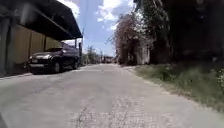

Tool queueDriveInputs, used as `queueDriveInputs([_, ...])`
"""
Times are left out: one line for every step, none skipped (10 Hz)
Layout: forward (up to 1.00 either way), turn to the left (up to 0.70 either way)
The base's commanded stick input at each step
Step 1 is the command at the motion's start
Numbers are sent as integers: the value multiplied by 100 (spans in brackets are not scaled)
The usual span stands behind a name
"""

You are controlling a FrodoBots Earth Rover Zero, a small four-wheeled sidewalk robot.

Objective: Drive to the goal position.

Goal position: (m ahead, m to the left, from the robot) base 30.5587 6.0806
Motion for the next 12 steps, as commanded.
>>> queueDriveInputs([100, 0])
queueDriveInputs([100, 0])
queueDriveInputs([100, 0])
queueDriveInputs([100, 0])
queueDriveInputs([100, 0])
queueDriveInputs([100, 0])
queueDriveInputs([100, 0])
queueDriveInputs([100, 0])
queueDriveInputs([100, -2])
queueDriveInputs([100, -2])
queueDriveInputs([100, -2])
queueDriveInputs([100, -2])
